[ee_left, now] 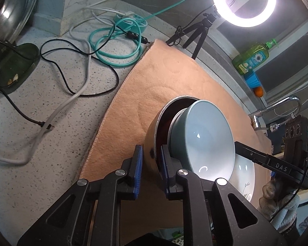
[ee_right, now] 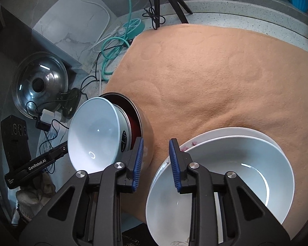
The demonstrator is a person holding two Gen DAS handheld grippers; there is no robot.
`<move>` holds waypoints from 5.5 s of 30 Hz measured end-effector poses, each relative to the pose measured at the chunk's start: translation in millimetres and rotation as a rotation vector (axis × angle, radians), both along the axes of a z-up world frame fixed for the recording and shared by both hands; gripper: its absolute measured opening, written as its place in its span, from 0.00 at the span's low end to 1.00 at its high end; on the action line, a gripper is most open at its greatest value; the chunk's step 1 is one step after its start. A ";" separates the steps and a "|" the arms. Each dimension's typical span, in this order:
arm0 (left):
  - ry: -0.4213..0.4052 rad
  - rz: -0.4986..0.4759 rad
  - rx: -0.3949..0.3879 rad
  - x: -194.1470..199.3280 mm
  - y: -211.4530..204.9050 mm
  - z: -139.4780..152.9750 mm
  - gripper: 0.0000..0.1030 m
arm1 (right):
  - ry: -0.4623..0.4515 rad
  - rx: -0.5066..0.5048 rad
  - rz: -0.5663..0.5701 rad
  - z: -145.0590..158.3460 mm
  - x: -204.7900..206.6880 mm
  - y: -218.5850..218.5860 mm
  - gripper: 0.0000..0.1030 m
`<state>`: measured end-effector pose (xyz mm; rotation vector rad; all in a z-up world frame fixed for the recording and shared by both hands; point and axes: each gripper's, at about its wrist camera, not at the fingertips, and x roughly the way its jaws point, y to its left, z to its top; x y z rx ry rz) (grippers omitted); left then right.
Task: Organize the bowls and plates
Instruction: 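Close both grippers on the large steel bowl rim and lift the nested bowls, then carry the nested bowl stack over the white plate stack and lower it on, then open both grippers and pull them back from the stacked dishes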
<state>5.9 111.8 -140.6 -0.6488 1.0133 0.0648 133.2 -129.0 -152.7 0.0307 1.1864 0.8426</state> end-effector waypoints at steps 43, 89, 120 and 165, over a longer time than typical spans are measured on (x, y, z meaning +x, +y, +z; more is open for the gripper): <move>-0.058 -0.055 0.047 1.9 -18.5 34.5 0.09 | 0.030 0.035 -0.012 15.8 -12.1 -10.1 0.12; -0.043 -0.376 0.038 31.1 -148.7 42.6 0.09 | 0.019 0.024 -0.295 27.7 -28.9 -176.0 0.12; -0.003 -0.391 0.038 37.3 -159.4 32.0 0.09 | 0.054 0.009 -0.308 11.6 -31.2 -181.7 0.12; -0.095 -0.267 0.249 2.7 -125.6 66.9 0.70 | -0.336 -0.123 -0.429 57.2 -72.7 -211.1 0.93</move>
